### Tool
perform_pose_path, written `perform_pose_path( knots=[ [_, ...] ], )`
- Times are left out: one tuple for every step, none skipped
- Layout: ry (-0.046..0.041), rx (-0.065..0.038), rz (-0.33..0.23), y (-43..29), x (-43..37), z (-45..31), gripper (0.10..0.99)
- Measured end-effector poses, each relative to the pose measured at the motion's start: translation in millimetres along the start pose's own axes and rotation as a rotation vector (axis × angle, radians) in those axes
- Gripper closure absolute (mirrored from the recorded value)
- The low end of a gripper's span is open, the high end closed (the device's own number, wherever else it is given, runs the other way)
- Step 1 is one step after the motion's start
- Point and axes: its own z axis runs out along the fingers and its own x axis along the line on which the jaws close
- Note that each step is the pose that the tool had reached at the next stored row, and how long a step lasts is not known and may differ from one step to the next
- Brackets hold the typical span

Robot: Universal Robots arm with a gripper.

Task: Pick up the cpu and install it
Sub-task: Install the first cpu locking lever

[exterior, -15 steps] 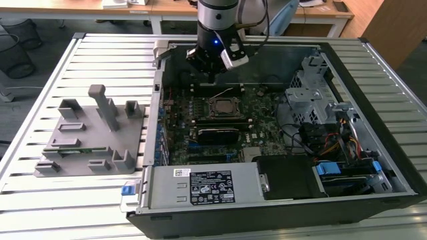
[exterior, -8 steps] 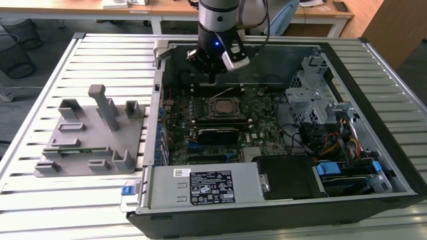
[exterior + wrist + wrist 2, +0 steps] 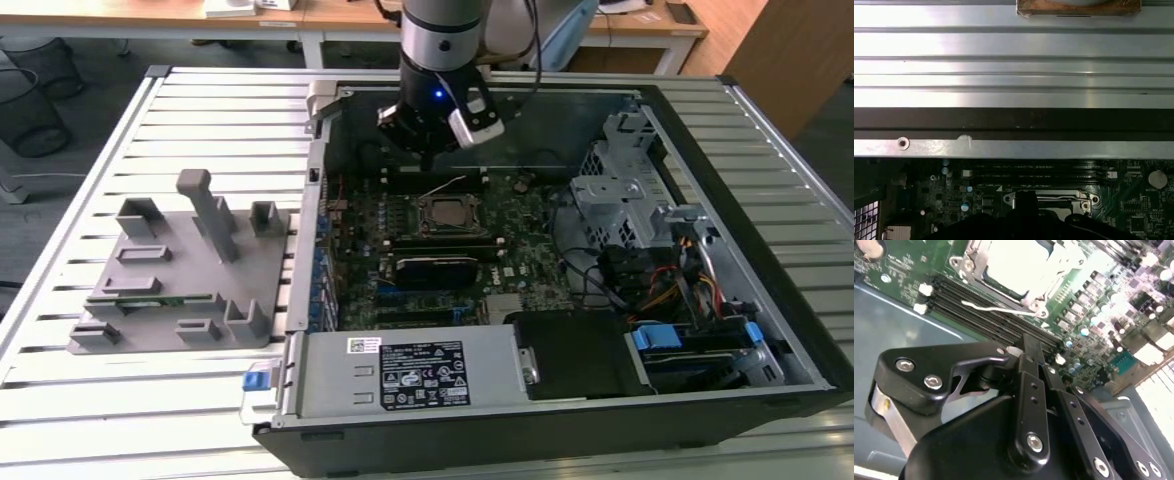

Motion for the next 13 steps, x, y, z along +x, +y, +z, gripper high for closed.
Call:
perform_pose_path(
  knots=[
    [0.0002, 0.000, 0.000, -0.1, -2.6, 0.3, 0.980],
    [0.0000, 0.000, 0.000, -0.1, -4.9, 0.9, 0.980],
    [0.0000, 0.000, 0.000, -0.2, -6.5, 1.4, 0.980],
    [0.0000, 0.000, -0.001, -0.3, -7.6, 2.2, 0.980],
    [0.0001, 0.000, -0.001, -0.4, -8.7, 3.0, 0.980],
    [0.0001, 0.000, -0.001, -0.5, -9.8, 4.0, 0.980],
    [0.0001, 0.000, -0.001, -0.6, -10.9, 5.0, 0.980],
    [0.0001, 0.000, -0.001, -0.7, -12.0, 6.1, 0.980],
    [0.0002, 0.000, -0.001, -0.8, -13.1, 7.0, 0.980],
    [0.0002, 0.000, -0.001, -0.9, -14.1, 7.8, 0.980],
    [0.0001, 0.001, -0.001, -1.0, -14.9, 8.6, 0.980],
    [0.0002, 0.004, -0.001, -1.0, -15.5, 9.4, 0.980],
    [0.0002, 0.009, -0.001, -1.0, -15.8, 9.9, 0.980]
  ],
)
